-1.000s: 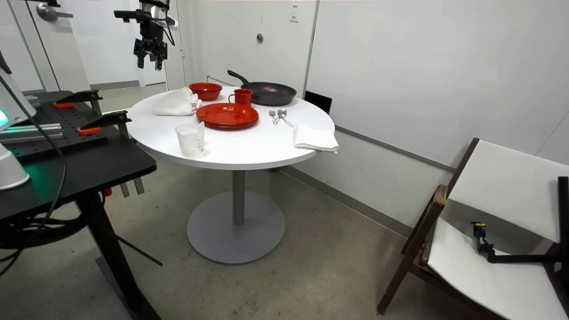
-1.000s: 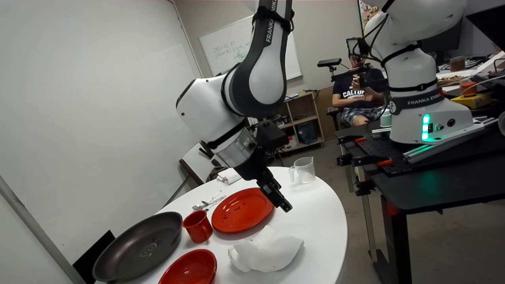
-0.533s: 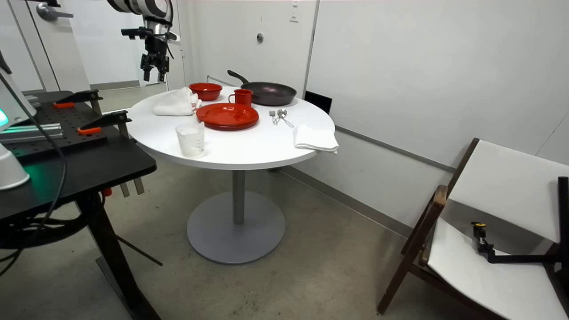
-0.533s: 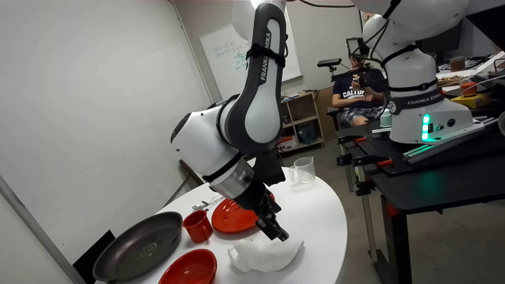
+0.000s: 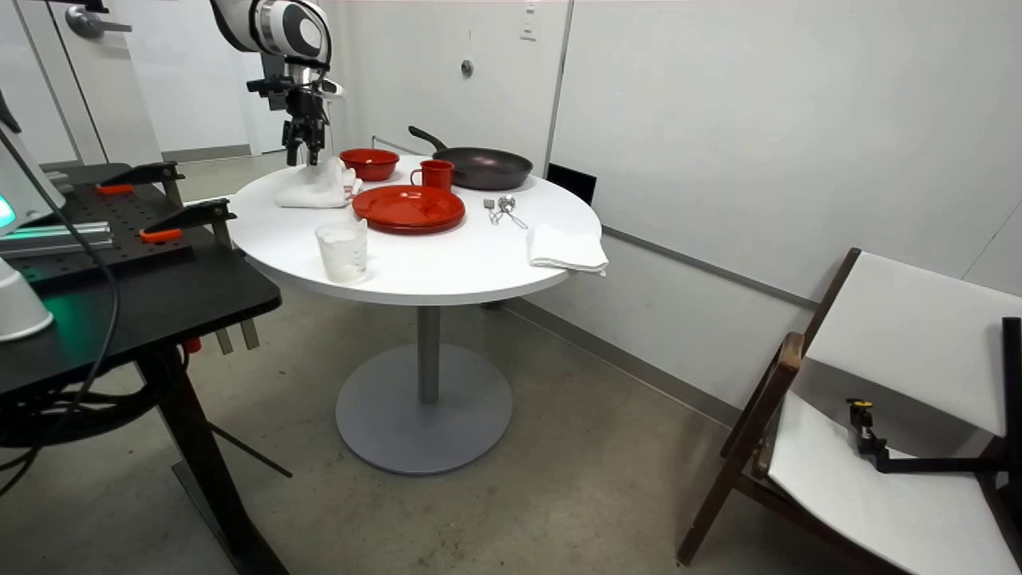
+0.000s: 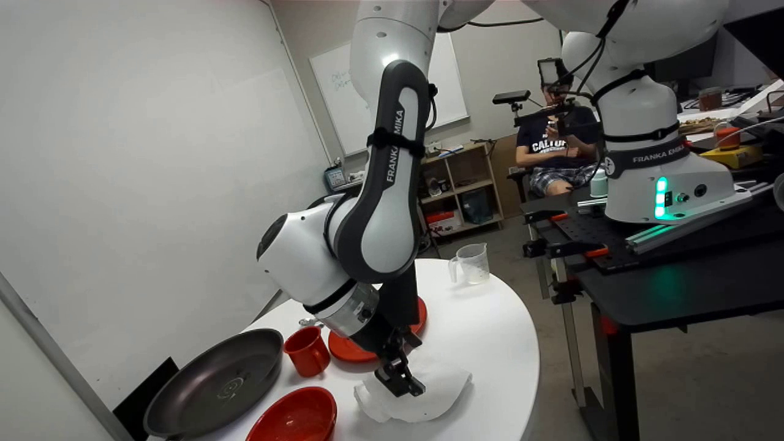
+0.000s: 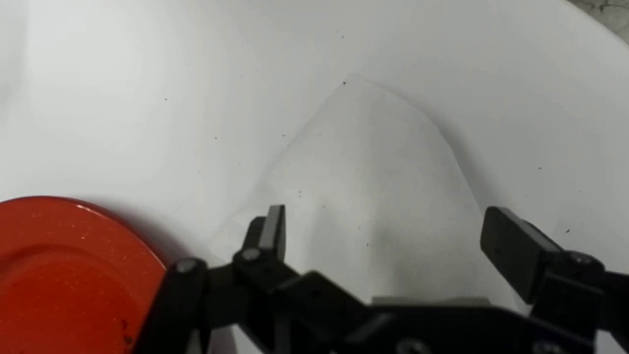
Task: Pick up the cloth from the table and wipe the plate
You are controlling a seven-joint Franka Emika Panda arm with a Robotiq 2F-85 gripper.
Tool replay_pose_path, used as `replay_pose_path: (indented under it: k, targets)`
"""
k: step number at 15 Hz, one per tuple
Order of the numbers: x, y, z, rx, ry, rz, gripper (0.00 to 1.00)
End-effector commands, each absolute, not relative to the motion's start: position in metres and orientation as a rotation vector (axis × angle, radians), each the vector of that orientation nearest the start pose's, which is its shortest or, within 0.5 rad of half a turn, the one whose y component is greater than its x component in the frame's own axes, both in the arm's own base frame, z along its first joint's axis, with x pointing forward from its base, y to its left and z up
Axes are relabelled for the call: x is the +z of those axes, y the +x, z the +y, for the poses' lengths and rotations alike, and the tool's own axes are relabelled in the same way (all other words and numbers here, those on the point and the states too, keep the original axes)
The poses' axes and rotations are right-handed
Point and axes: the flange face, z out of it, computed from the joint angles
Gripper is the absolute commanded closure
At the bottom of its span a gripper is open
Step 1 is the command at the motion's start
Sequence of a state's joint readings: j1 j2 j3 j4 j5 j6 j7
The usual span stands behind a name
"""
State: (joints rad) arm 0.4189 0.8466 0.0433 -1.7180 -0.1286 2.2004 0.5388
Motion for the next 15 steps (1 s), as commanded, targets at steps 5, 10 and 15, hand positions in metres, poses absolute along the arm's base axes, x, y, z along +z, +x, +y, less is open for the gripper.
replay_pose_path:
  k: [5,10,15]
  targets:
    - [0.056,0.59,0.28,0.393,-3.285,0.191,0.0]
    - [0.052,0.596,0.282,0.396,-3.244,0.274,0.0]
    - [0.037,0.592,0.274,0.449,-3.228,0.365,0.0]
